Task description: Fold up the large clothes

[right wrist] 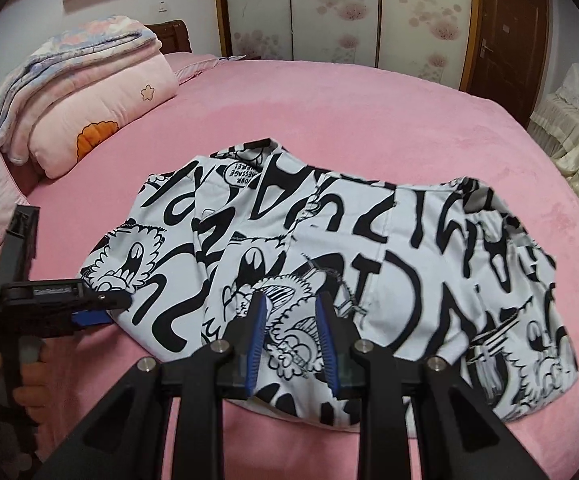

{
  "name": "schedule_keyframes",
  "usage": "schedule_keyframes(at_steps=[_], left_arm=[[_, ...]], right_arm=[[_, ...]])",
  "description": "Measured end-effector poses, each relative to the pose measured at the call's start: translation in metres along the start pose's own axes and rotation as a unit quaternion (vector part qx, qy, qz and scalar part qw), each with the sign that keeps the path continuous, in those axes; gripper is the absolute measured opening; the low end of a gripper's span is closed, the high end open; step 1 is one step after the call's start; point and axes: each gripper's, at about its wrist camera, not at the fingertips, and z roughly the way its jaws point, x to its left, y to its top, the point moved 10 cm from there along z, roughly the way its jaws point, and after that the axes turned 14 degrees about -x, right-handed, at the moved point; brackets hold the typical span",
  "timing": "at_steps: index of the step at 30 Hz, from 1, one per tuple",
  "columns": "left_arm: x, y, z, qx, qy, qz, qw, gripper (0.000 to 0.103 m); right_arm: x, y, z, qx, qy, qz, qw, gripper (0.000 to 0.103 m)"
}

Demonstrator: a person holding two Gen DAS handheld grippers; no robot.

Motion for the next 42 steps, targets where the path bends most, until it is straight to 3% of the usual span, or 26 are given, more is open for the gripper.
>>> schedule_keyframes(at_steps=[5,12,15,17,19,21,26,28,32,39,42], left_arm=[[0.000,0.008,0.013,-0.024,-0.039,-0.010,0.9989,0.053],[-0.010,0.027,0.027,-0.042,-0.033,0.001,0.9986,0.054],[-0.022,0.037,0.027,-0.061,-0.010,0.023,0.9978,0.040],[-0.032,0.041,0.021,-0.076,0.001,0.057,0.9954,0.029],[-0.050,0.045,0.008,-0.099,0.002,0.101,0.9899,0.019],[-0.070,0.047,-0.005,-0.117,-0.003,0.141,0.9830,0.016],[-0.134,0.049,-0.035,-0.159,-0.033,0.243,0.9564,0.014],[-0.168,0.043,-0.039,-0.162,-0.059,0.280,0.9445,0.014],[-0.234,0.017,-0.049,-0.164,-0.113,0.358,0.9122,0.013],[-0.319,-0.037,-0.054,-0.156,-0.175,0.451,0.8611,0.013],[-0.353,-0.066,-0.044,-0.149,-0.182,0.492,0.8384,0.013]], right_arm=[[0.002,0.004,0.008,-0.016,0.004,0.017,1.000,0.025],[-0.006,0.020,0.015,-0.051,-0.026,0.022,0.998,0.025],[-0.016,0.020,0.022,-0.058,-0.064,0.015,0.996,0.025],[-0.024,0.018,0.028,-0.056,-0.089,0.014,0.994,0.016],[-0.030,0.014,0.031,-0.055,-0.109,0.014,0.992,0.012],[-0.036,0.007,0.035,-0.051,-0.120,0.022,0.991,0.011],[-0.047,-0.046,0.060,0.017,-0.113,0.080,0.990,0.003],[-0.049,-0.061,0.063,0.011,-0.107,0.099,0.989,0.003],[-0.051,-0.067,0.064,0.001,-0.098,0.120,0.988,0.003],[-0.072,-0.074,0.049,-0.002,-0.008,0.227,0.974,0.001],[-0.090,-0.072,0.020,-0.010,0.042,0.297,0.954,0.001]])
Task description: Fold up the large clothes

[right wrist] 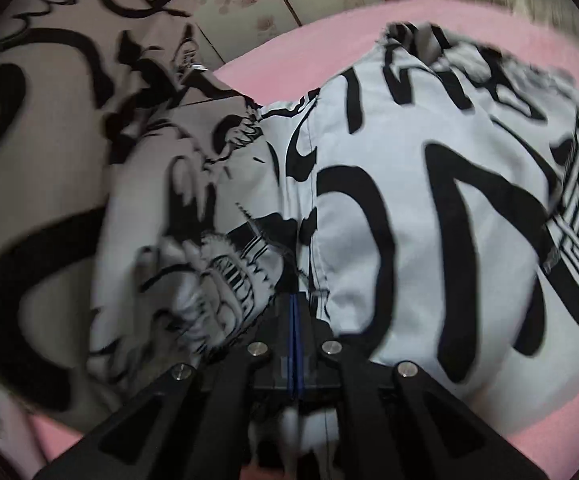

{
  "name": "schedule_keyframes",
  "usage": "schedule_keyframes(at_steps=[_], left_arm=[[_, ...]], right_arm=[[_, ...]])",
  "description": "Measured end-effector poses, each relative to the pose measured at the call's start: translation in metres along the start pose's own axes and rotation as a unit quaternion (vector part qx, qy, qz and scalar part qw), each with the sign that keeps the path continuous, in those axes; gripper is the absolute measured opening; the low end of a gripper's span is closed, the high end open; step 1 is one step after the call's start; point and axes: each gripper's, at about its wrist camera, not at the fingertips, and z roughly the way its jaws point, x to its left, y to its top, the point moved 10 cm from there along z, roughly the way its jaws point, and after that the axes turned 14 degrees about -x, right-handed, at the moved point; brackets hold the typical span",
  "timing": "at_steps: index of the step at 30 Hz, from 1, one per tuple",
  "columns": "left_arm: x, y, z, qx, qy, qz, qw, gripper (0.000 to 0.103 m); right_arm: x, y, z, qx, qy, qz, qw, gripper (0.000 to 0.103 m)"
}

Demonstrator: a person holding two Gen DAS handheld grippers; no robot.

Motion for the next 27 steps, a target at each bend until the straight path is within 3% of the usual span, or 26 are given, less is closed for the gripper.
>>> schedule_keyframes(at_steps=[4,9,12,16,21,24,27], left_arm=[[-0.049,-0.007,0.034,0.028,-0.017,0.038,0.9987,0.013],[-0.116,-0.029,0.066,0.050,-0.063,0.046,0.9957,0.013],[-0.155,-0.070,0.098,0.097,-0.066,0.091,0.9889,0.013],[-0.170,-0.137,0.128,0.197,-0.041,0.133,0.9706,0.017],[-0.174,-0.128,0.119,0.203,-0.053,0.130,0.9691,0.027],[-0.171,-0.115,0.113,0.228,-0.071,0.083,0.9675,0.032],[-0.166,-0.094,0.094,0.246,-0.096,0.024,0.9643,0.045]], right_arm=[[-0.037,0.024,-0.074,-0.053,-0.026,0.030,0.998,0.001],[-0.121,0.032,-0.152,-0.074,-0.126,0.024,0.989,0.001],[-0.166,0.030,-0.182,-0.069,-0.177,0.023,0.982,0.002],[-0.210,0.026,-0.212,-0.060,-0.228,0.026,0.971,0.002],[-0.215,0.047,-0.224,-0.062,-0.228,0.015,0.972,0.002],[-0.207,0.068,-0.218,-0.066,-0.218,-0.004,0.974,0.002],[-0.203,0.104,-0.213,-0.080,-0.198,-0.005,0.977,0.012]])
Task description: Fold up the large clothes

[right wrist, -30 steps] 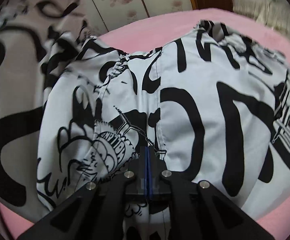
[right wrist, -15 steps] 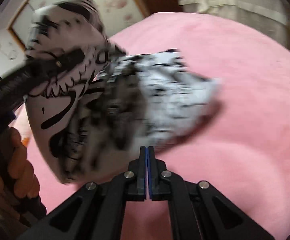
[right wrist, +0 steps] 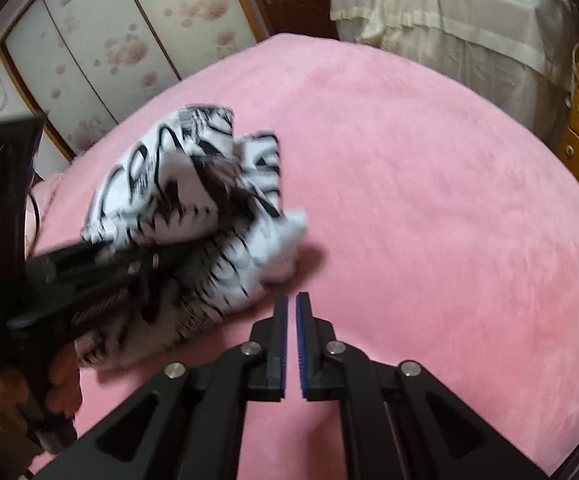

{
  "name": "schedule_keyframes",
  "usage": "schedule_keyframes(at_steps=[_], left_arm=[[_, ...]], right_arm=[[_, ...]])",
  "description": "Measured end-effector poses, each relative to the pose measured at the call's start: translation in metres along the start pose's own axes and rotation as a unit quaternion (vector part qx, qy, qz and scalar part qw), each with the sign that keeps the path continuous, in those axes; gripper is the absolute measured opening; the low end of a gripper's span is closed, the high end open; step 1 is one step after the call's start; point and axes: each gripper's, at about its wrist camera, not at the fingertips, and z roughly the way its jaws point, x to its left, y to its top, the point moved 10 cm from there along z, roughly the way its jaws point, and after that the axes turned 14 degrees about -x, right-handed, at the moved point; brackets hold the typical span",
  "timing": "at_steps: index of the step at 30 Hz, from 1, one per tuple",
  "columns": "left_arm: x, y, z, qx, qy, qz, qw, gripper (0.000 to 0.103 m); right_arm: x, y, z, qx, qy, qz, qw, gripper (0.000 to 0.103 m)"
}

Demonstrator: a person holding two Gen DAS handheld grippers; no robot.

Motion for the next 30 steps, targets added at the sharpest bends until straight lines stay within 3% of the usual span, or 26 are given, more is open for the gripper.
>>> schedule_keyframes(at_steps=[1,3,6,9,12,14,17,20,21,22,24,25,27,30], left_arm=[[0.002,0.001,-0.011,0.001,-0.017,-0.018,0.9997,0.061],[0.002,0.006,-0.033,-0.005,-0.038,-0.044,0.9983,0.084],[0.002,0.016,-0.060,-0.026,-0.035,-0.057,0.9974,0.084],[0.024,0.024,-0.087,-0.052,0.010,-0.068,0.9963,0.084],[0.063,0.023,-0.099,-0.065,0.083,-0.083,0.9910,0.084],[0.098,0.011,-0.103,-0.059,0.128,-0.105,0.9845,0.084],[0.143,-0.013,-0.098,-0.037,0.177,-0.143,0.9730,0.083],[0.172,-0.039,-0.091,-0.021,0.193,-0.175,0.9652,0.074],[0.179,-0.046,-0.086,-0.015,0.193,-0.185,0.9635,0.064],[0.183,-0.049,-0.077,-0.008,0.190,-0.193,0.9627,0.052],[0.183,-0.055,-0.067,-0.003,0.173,-0.209,0.9624,0.041],[0.182,-0.054,-0.066,-0.008,0.172,-0.212,0.9619,0.036],[0.177,-0.048,-0.064,-0.016,0.170,-0.204,0.9639,0.028],[0.162,-0.041,-0.057,-0.029,0.168,-0.176,0.9694,0.027]], right_arm=[[0.005,0.010,-0.001,-0.006,0.005,0.000,1.000,0.022],[0.014,0.032,-0.009,-0.023,0.013,-0.004,1.000,0.036],[0.030,0.058,-0.008,-0.033,0.033,-0.014,0.999,0.038],[0.044,0.065,0.002,-0.017,0.037,-0.040,0.998,0.041],[0.056,0.052,0.027,0.023,0.045,-0.057,0.997,0.047],[0.063,0.035,0.045,0.057,0.058,-0.057,0.995,0.047],[0.067,0.010,0.064,0.099,0.047,-0.057,0.992,0.047],[0.066,0.008,0.075,0.090,0.055,-0.041,0.994,0.047],[0.067,0.008,0.077,0.091,0.057,-0.044,0.993,0.047],[0.069,0.007,0.079,0.092,0.061,-0.054,0.992,0.040],[0.079,0.006,0.077,0.096,0.081,-0.090,0.988,0.024],[0.082,0.008,0.074,0.091,0.085,-0.107,0.986,0.020],[0.085,0.021,0.062,0.071,0.103,-0.105,0.987,0.017],[0.077,0.042,0.035,0.007,0.124,-0.081,0.989,0.017]])
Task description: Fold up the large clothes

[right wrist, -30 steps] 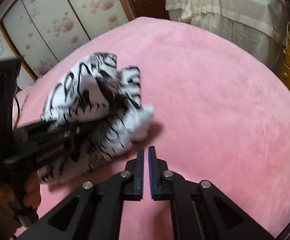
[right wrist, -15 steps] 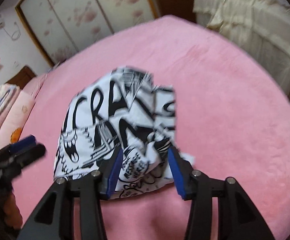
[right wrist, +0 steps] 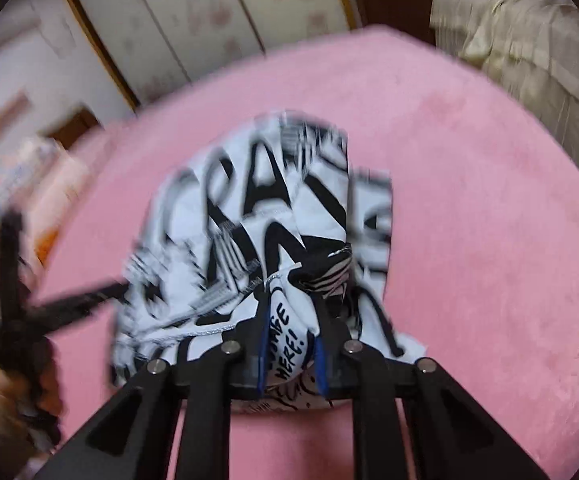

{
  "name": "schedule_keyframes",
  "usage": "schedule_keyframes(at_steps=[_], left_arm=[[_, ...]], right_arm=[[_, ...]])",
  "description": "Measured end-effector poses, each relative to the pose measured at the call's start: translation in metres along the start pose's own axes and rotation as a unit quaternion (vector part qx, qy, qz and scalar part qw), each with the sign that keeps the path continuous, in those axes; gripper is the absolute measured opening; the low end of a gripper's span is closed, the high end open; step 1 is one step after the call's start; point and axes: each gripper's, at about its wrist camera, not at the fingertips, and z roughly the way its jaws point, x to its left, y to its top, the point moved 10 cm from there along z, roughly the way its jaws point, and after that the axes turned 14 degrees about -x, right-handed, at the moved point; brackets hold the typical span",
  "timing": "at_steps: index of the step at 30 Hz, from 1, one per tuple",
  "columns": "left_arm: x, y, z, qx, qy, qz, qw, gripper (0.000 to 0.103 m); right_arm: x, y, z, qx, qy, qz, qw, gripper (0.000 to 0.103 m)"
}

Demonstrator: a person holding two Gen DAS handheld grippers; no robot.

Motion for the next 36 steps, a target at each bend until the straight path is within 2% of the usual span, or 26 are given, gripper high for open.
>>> schedule_keyframes(at_steps=[1,3,5,7,9,11,13,15,18,19,21,22,26,28,32,33,35,36], left_arm=[[-0.006,0.000,0.000,-0.004,0.001,0.014,0.9999,0.025],[-0.013,-0.011,0.005,0.000,0.017,0.050,0.9986,0.020],[-0.020,-0.025,0.010,0.003,0.020,0.066,0.9976,0.019],[-0.023,-0.032,0.014,-0.001,0.033,0.087,0.9957,0.018],[-0.024,-0.033,0.014,-0.002,0.041,0.103,0.9938,0.016],[-0.024,-0.031,0.011,0.007,0.035,0.096,0.9947,0.017],[-0.022,-0.026,0.008,0.021,0.034,0.089,0.9952,0.024],[-0.019,-0.017,0.002,0.032,0.036,0.080,0.9956,0.028],[-0.018,0.013,-0.007,0.011,0.032,0.065,0.9973,0.030],[-0.017,0.029,-0.010,-0.002,0.030,0.059,0.9978,0.035],[-0.015,0.053,-0.009,-0.027,0.032,0.050,0.9979,0.046],[-0.014,0.065,-0.005,-0.038,0.033,0.046,0.9977,0.048],[-0.015,0.106,0.023,-0.058,0.025,0.019,0.9978,0.048],[-0.015,0.112,0.046,-0.043,0.009,-0.009,0.9990,0.048],[-0.015,0.103,0.087,-0.010,-0.010,-0.049,0.9987,0.047],[-0.012,0.097,0.095,-0.002,-0.004,-0.048,0.9988,0.047],[-0.004,0.083,0.109,0.009,0.014,-0.041,0.9990,0.047],[0.002,0.077,0.114,0.010,0.022,-0.039,0.9990,0.047]], right_arm=[[-0.007,-0.005,-0.002,-0.002,-0.008,0.002,1.000,0.017],[-0.032,-0.043,0.011,0.035,-0.040,0.010,0.999,0.016],[-0.050,-0.075,0.023,0.059,-0.053,0.028,0.996,0.016],[-0.056,-0.085,0.026,0.054,-0.059,0.036,0.996,0.016],[-0.051,-0.082,0.025,0.049,-0.075,0.019,0.996,0.017],[-0.044,-0.076,0.021,0.053,-0.091,-0.007,0.994,0.020],[-0.038,-0.066,0.014,0.062,-0.105,-0.029,0.992,0.035],[-0.035,-0.047,0.003,0.058,-0.120,-0.039,0.990,0.038],[-0.024,-0.007,-0.006,0.022,-0.118,-0.044,0.992,0.038],[-0.020,0.007,-0.003,0.011,-0.112,-0.048,0.993,0.039],[-0.003,0.034,0.013,-0.004,-0.090,-0.060,0.994,0.039],[0.007,0.046,0.027,-0.008,-0.077,-0.066,0.995,0.038],[0.040,0.080,0.088,-0.016,-0.030,-0.077,0.996,0.038],[0.047,0.085,0.123,-0.003,-0.016,-0.076,0.997,0.038],[0.049,0.067,0.182,0.064,0.016,-0.055,0.996,0.038],[0.043,0.059,0.192,0.077,0.007,-0.065,0.995,0.036],[0.019,0.051,0.203,0.086,-0.038,-0.088,0.992,0.029],[-0.004,0.048,0.206,0.085,-0.074,-0.098,0.989,0.025]])
